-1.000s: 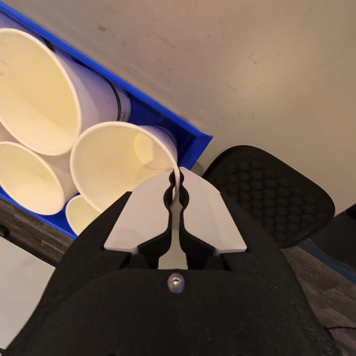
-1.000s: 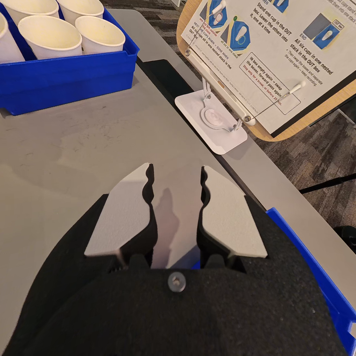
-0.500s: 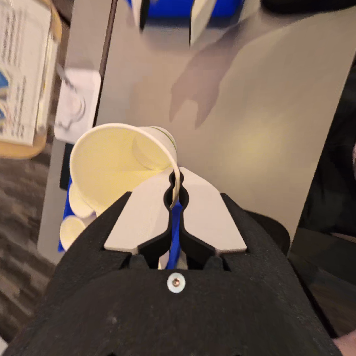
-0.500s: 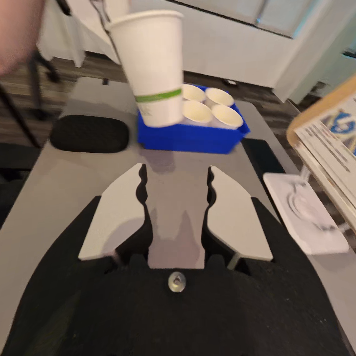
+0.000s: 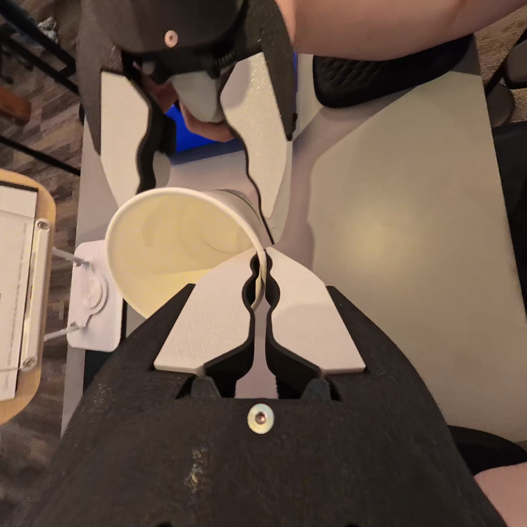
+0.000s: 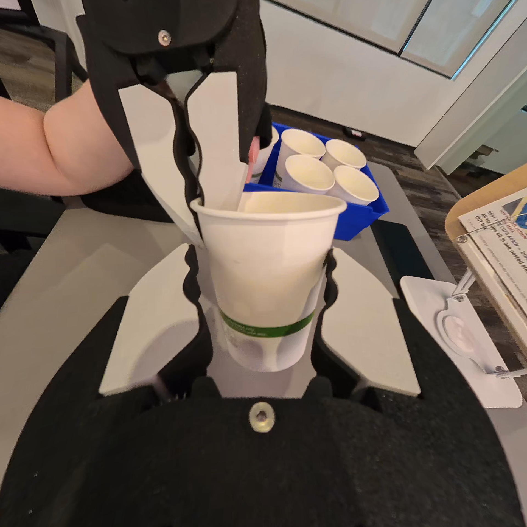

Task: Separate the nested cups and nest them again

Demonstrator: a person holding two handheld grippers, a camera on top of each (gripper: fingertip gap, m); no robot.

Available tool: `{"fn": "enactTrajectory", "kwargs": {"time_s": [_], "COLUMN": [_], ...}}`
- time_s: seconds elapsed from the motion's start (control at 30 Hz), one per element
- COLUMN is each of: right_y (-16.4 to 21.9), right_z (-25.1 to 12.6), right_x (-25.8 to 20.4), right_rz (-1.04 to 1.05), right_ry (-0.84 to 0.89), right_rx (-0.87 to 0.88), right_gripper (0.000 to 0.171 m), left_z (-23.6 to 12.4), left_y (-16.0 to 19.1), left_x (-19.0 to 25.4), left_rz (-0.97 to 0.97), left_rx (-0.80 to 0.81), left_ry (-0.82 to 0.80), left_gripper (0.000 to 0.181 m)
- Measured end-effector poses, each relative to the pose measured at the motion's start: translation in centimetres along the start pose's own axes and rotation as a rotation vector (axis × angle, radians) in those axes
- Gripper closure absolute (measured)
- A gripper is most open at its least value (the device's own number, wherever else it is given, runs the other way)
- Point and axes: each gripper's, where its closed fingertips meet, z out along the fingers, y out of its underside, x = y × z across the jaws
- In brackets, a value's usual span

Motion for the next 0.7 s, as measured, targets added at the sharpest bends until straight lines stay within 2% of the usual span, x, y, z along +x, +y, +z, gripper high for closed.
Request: {"fn": "enactTrajectory", "kwargs": {"time_s": [0.2, 0.4, 0.7], "right_y": [1.9, 4.1, 4.2], "right_z": [1.1, 2.3, 2.6], "right_x": [-0.9, -2.8, -3.6], "right_rz": [0.049, 0.088, 0.121], "right_ry": [-0.097, -0.223, -0.288], "right_rx": [-0.059, -0.148, -0.127], "right_gripper": [0.086, 0.079, 0.078], "left_z": [0.9, 2.1, 2.0], "left_y": [1.0, 1.3, 1.2], "left_x": [1.3, 3.0, 3.2], "left_rz": [0.047, 0.102, 0.110], "left_rx": [-0.018, -0.045, -0.033], "left_ry": [0.069, 0.133, 0.114], "left_gripper": [0.180, 0.179, 0.179]}}
